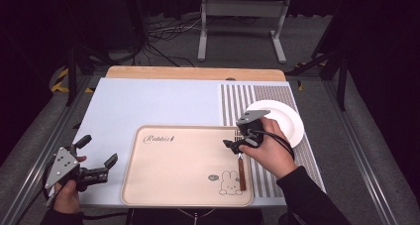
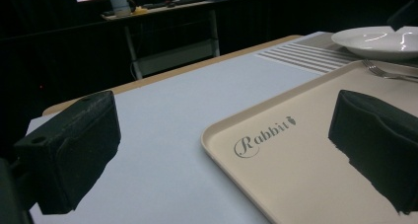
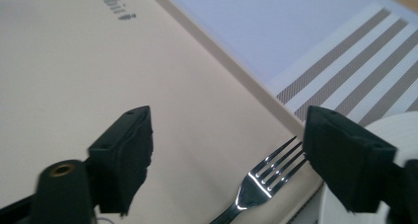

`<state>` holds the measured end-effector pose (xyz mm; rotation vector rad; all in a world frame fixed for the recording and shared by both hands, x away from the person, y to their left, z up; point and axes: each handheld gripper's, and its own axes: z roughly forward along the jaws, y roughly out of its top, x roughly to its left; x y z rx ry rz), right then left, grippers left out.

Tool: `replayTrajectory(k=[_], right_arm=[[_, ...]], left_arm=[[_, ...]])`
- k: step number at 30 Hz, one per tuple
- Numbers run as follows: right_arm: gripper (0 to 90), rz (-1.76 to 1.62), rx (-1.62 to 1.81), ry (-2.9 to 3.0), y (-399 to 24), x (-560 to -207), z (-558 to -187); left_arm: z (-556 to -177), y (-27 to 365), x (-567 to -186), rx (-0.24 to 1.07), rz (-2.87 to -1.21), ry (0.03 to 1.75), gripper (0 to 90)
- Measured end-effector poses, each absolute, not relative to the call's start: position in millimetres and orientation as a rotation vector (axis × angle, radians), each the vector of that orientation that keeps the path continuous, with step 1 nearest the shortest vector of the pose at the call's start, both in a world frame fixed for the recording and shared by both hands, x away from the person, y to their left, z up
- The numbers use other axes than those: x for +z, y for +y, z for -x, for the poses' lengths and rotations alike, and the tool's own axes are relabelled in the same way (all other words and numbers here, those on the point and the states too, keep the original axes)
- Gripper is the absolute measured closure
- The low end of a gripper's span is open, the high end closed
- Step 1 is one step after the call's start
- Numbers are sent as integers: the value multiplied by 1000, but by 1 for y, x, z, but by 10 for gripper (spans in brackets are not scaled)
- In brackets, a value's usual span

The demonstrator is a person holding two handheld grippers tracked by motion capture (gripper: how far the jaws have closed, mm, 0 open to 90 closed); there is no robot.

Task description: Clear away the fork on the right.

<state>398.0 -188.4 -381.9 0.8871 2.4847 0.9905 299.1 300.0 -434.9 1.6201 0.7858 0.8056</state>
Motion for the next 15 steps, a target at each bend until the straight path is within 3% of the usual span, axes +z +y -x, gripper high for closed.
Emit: replayTrajectory(k=[15], right_arm=[[146,-756,1336,2247,-254,-369,-358]], left_arm=[[-299,300,-435,807,-1620,787,0]])
